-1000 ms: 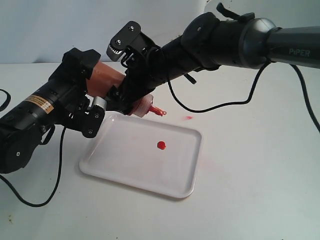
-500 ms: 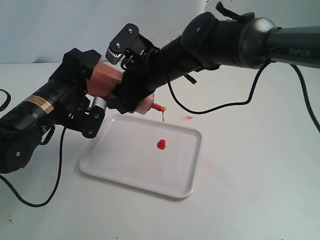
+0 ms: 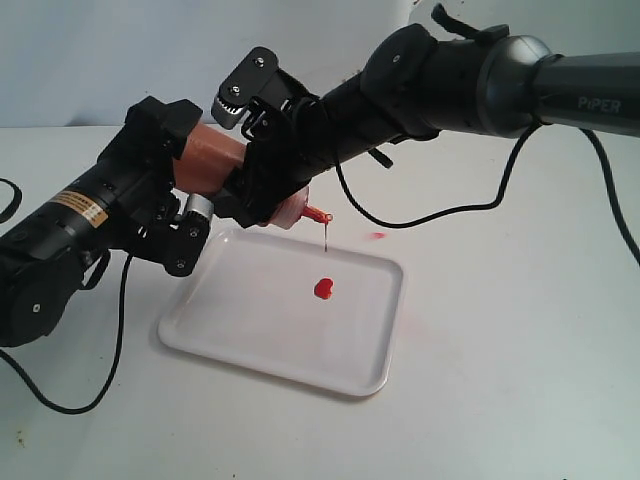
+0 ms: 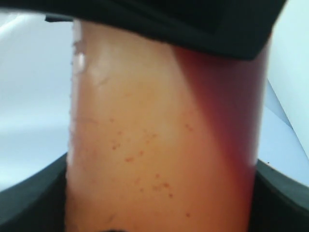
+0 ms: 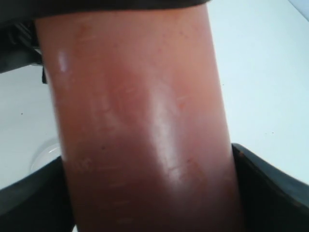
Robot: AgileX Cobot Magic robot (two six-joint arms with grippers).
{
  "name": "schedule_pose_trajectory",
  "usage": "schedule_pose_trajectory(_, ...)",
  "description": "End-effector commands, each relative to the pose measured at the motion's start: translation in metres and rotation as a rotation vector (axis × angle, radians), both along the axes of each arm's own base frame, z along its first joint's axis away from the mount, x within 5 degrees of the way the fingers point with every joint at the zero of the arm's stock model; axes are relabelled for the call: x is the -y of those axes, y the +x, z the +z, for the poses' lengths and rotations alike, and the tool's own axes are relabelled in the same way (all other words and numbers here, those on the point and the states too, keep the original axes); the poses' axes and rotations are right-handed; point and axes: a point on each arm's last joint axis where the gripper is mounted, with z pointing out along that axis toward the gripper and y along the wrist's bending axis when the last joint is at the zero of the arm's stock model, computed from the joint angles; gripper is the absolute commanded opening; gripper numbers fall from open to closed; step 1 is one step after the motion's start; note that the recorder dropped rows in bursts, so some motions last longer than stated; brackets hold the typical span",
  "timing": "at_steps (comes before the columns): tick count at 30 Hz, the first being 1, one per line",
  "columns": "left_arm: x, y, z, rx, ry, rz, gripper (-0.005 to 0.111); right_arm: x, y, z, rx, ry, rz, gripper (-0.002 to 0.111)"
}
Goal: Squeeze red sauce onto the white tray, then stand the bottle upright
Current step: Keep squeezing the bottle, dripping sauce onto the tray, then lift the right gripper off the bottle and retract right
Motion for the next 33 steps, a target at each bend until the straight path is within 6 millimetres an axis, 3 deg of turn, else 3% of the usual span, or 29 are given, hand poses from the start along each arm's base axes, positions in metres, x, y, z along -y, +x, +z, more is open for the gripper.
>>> schedule_pose_trajectory(1, 0.002, 0.001, 0.012, 0.065, -0.047, 0.001, 0.000, 0.004, 0.004, 0.007, 0.001, 0.026, -0.053, 0.001)
schedule_pose_trajectory(3, 0.002, 0.001, 0.012, 0.065, -0.047, 0.001, 0.000, 0.004, 0.003, 0.007, -0.039, 0.043, -0.079, 0.008)
schedule_pose_trajectory(5, 0.002, 0.001, 0.012, 0.065, -0.047, 0.001, 0.000, 0.004, 0.002, 0.008, -0.042, 0.038, -0.070, 0.022)
schedule_pose_trajectory(7, 0.002, 0.001, 0.012, 0.065, -0.047, 0.001, 0.000, 0.004, 0.001, 0.009, -0.049, 0.040, -0.065, 0.048)
schedule_pose_trajectory(9, 0.002, 0.001, 0.012, 0.065, -0.047, 0.001, 0.000, 0.004, 0.001, 0.009, -0.065, 0.047, -0.077, 0.081)
schedule_pose_trajectory(11, 0.002, 0.001, 0.012, 0.065, -0.047, 0.001, 0.000, 0.004, 0.001, 0.009, -0.062, 0.045, -0.075, 0.105)
schedule_pose_trajectory(19, 0.002, 0.001, 0.012, 0.065, -0.047, 0.001, 0.000, 0.005, 0.000, 0.011, -0.047, 0.028, -0.057, 0.105)
schedule_pose_trajectory(33, 0.002, 0.001, 0.012, 0.058, -0.055, 0.004, 0.000, 0.024, -0.017, 0.068, 0.052, -0.007, -0.050, 0.105)
